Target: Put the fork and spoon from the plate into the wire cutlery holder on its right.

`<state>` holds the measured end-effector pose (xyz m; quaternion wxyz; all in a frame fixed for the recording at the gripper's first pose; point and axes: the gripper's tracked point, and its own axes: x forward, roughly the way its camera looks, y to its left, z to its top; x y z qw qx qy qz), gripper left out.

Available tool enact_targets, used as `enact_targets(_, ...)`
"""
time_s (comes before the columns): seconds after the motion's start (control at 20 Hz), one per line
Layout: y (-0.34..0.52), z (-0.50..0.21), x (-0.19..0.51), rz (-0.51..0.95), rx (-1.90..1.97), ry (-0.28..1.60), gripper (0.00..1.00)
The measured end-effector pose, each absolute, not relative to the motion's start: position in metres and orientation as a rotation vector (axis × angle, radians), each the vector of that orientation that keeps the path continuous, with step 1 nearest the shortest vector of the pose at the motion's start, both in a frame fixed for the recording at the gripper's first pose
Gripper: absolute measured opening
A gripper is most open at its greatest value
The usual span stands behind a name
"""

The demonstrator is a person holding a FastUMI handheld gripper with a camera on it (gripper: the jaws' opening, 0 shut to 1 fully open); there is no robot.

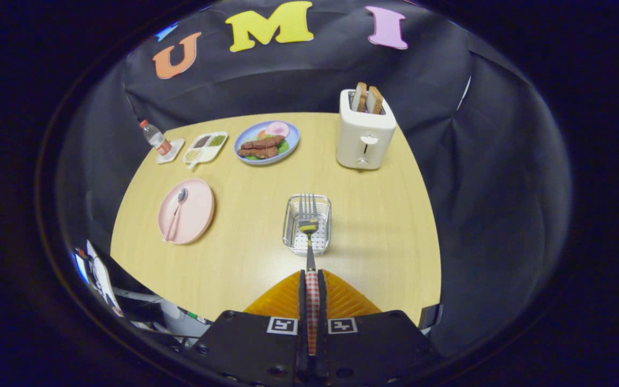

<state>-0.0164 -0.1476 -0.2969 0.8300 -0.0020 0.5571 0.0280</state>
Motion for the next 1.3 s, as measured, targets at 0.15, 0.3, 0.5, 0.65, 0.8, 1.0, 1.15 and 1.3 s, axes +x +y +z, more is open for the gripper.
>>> enact_targets(0.15, -0.145, -0.305, -0.007, 0.049, 0.008, 1.248, 0.06)
enact_targets(0.3, -0.137, -0.314, 0.002, 0.043, 0.002, 1.332, 0.06)
enact_targets(0.5, -0.135, -0.332, 0.012, 0.012, -0.003, 1.516, 0.06)
enact_targets(0.65, -0.138, -0.347, 0.025, -0.021, 0.001, 1.601, 0.06)
enact_targets(0.8, -0.133, -0.355, 0.036, -0.022, -0.024, 1.651, 0.06)
enact_targets(1.0, -0.126, -0.368, 0.047, -0.012, -0.018, 1.720, 0.08)
enact_targets(1.15, -0.126, -0.375, 0.054, -0.025, 0.001, 1.763, 0.08)
enact_targets(1.3, -0.132, -0.379, 0.064, -0.049, -0.011, 1.743, 0.08)
